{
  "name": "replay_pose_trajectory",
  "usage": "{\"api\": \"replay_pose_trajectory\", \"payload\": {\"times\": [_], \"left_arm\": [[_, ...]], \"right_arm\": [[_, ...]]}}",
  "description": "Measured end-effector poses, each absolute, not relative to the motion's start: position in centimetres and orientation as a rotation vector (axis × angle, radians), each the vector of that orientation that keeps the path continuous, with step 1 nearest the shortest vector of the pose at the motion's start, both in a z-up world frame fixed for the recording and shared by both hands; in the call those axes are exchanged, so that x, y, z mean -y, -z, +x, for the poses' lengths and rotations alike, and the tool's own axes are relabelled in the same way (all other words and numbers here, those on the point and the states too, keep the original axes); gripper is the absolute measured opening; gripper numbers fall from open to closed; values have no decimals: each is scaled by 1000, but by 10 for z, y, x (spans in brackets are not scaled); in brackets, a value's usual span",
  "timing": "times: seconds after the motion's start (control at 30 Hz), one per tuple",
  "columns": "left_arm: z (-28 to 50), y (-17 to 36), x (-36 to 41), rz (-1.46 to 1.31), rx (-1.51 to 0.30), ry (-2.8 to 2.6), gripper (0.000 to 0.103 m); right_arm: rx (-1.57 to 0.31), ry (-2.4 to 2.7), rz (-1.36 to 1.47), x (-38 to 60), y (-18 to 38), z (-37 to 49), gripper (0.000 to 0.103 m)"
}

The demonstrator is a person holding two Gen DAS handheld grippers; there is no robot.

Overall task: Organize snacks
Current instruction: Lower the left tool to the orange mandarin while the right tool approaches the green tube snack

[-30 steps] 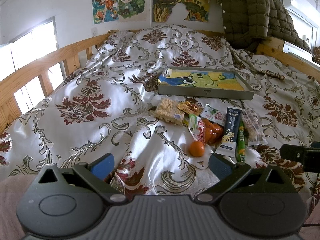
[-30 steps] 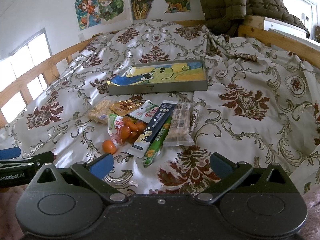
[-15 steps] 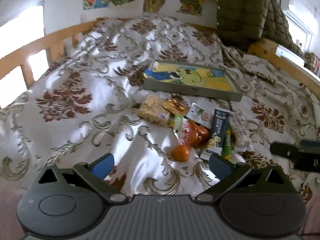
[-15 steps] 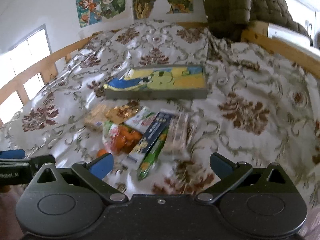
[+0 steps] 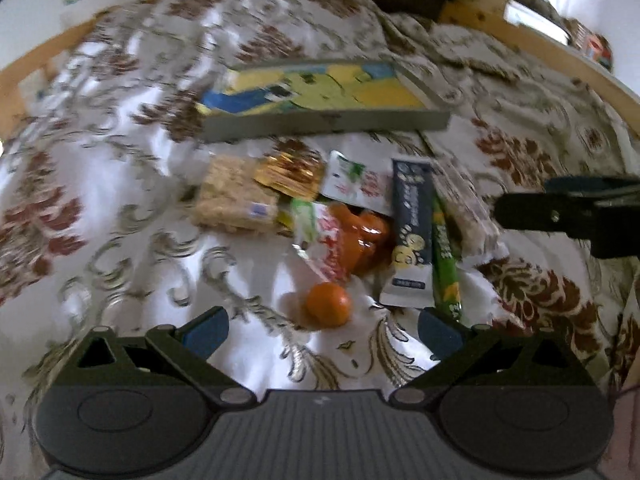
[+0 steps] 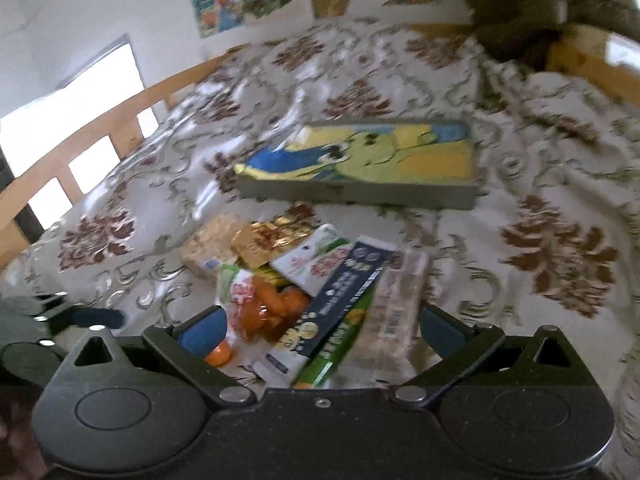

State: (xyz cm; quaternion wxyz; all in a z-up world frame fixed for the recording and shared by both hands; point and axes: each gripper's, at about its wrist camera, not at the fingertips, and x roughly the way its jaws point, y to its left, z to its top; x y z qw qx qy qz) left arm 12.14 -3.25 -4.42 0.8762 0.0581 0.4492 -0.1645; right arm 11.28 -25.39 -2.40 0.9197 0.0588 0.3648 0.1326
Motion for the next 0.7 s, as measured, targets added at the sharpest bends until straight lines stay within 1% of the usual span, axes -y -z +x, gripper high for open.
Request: {"api": "replay_pose_trajectory", "payload": {"times": [0.17, 0.33, 0.4, 0.53, 0.67, 0.7], "left_arm": [[137, 60, 32, 116, -939, 393, 103], [138, 65, 31, 96, -906, 417, 103], [137, 67, 35, 134, -894, 423, 103], [138, 72, 40, 164, -902, 426, 101], [143, 74, 35, 140, -904, 403, 100], [145, 74, 33, 126, -908, 397, 97]], "right_arm": [[-798, -375, 108, 253, 38, 126, 102], [-841, -478, 188, 251, 52, 134, 102], [-868, -497, 220, 249, 59, 140, 97], [-909, -478, 248, 248, 68, 150, 92], [-952, -437, 234, 247, 78, 156, 78], [-960, -423, 216, 246, 81, 157, 73]]}}
